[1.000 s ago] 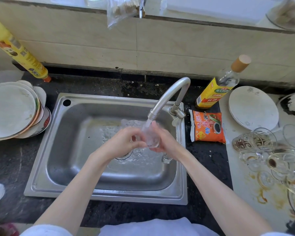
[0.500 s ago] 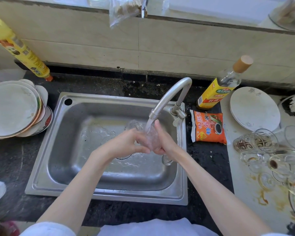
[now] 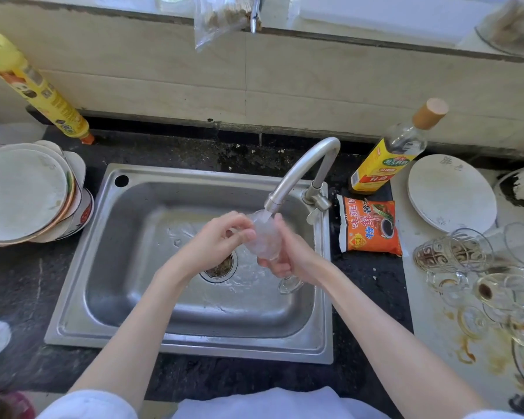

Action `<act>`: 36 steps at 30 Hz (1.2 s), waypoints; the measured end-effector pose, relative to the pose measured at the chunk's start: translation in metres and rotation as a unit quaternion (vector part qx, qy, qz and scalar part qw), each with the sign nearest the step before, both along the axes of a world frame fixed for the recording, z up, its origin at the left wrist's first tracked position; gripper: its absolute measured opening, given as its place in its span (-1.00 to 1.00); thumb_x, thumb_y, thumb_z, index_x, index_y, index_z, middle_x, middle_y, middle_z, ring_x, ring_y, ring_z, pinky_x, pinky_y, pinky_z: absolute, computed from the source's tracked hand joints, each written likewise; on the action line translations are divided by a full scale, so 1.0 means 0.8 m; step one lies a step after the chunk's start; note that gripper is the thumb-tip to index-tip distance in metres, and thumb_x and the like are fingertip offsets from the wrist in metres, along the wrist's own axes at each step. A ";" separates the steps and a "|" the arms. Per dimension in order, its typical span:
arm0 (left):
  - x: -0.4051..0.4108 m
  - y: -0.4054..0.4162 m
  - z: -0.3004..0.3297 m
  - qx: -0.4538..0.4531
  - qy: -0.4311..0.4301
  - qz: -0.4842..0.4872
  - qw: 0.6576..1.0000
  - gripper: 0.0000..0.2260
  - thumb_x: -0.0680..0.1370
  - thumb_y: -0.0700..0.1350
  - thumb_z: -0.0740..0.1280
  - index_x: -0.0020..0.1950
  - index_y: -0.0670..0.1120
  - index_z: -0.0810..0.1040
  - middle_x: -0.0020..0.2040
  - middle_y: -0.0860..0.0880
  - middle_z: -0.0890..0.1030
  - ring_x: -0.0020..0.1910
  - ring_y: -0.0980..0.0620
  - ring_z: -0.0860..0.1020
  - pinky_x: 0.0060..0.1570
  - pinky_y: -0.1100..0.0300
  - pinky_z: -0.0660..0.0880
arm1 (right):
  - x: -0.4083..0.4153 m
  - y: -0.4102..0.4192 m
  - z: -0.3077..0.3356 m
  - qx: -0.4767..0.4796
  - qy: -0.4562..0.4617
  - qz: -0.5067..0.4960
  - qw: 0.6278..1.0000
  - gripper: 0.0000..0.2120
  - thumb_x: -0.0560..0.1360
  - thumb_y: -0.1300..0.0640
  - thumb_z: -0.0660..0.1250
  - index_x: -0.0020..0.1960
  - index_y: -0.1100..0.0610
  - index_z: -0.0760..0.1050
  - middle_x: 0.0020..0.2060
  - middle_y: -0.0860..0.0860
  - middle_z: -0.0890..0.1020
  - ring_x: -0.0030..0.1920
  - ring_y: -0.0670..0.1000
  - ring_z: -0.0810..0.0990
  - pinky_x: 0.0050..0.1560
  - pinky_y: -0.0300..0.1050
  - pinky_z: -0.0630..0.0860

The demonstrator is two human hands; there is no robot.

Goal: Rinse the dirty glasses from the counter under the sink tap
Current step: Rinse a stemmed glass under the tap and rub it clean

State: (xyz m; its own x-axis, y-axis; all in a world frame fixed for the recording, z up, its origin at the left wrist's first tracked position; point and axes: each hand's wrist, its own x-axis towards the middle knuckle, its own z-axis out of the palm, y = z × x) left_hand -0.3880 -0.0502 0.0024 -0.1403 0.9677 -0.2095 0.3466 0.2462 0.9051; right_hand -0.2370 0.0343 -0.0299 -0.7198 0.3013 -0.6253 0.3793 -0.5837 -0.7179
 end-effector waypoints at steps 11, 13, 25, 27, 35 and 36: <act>-0.009 -0.014 -0.015 -0.006 -0.102 0.204 0.974 -0.90 0.56 -0.16 0.28 -0.13 -0.10 0.55 -0.23 -0.01 0.58 -0.23 0.21 0.52 -0.08 0.42 0.42 | 0.014 0.017 0.023 0.178 -0.099 0.062 0.977 -0.56 0.62 0.01 0.11 0.04 0.36 0.56 -0.35 0.07 0.59 -0.43 -0.11 0.57 -0.19 -0.31 0.55; -0.013 -0.016 -0.019 -0.008 -0.164 0.247 0.955 -0.89 0.57 -0.19 0.26 -0.13 -0.11 0.55 -0.18 -0.05 0.59 -0.17 0.12 0.53 -0.01 0.29 0.46 | 0.017 0.018 0.020 0.141 -0.070 0.016 0.987 -0.64 0.59 0.04 0.20 -0.01 0.32 0.59 -0.33 0.07 0.60 -0.37 -0.07 0.58 -0.07 -0.17 0.54; -0.020 -0.033 -0.041 -0.008 -0.356 0.353 0.865 -0.79 0.61 -0.18 0.15 -0.20 -0.17 0.44 -0.35 0.01 0.57 -0.11 0.00 0.59 0.07 0.17 0.53 | -0.003 0.008 0.025 -0.093 0.056 -0.173 0.979 -0.75 0.55 0.09 0.25 -0.24 0.17 0.55 -0.25 0.12 0.55 -0.33 -0.01 0.53 -0.25 -0.16 0.57; -0.018 -0.034 -0.046 -0.022 -0.379 0.369 0.849 -0.77 0.62 -0.18 0.13 -0.22 -0.17 0.42 -0.36 -0.01 0.55 -0.14 -0.01 0.59 0.00 0.19 0.57 | -0.004 0.006 0.023 -0.084 0.052 -0.167 0.981 -0.80 0.55 0.12 0.25 -0.16 0.19 0.57 -0.22 0.11 0.58 -0.30 0.00 0.56 -0.22 -0.16 0.58; -0.017 -0.045 -0.062 -0.087 -0.370 0.377 0.845 -0.74 0.62 -0.17 0.13 -0.26 -0.18 0.38 -0.29 -0.10 0.43 -0.07 -0.07 0.57 0.11 0.12 0.48 | 0.004 -0.001 0.008 -0.130 0.044 -0.225 0.965 -0.75 0.56 0.16 0.24 0.16 0.29 0.48 -0.10 0.14 0.66 -0.09 0.06 0.63 0.03 -0.10 0.58; -0.016 -0.045 -0.061 -0.086 -0.356 0.375 0.852 -0.76 0.62 -0.18 0.14 -0.25 -0.17 0.39 -0.28 -0.09 0.44 -0.09 -0.05 0.56 0.15 0.11 0.46 | 0.005 -0.003 0.004 -0.129 0.029 -0.226 0.965 -0.76 0.57 0.14 0.23 0.14 0.28 0.48 -0.09 0.13 0.65 -0.06 0.06 0.62 0.08 -0.09 0.55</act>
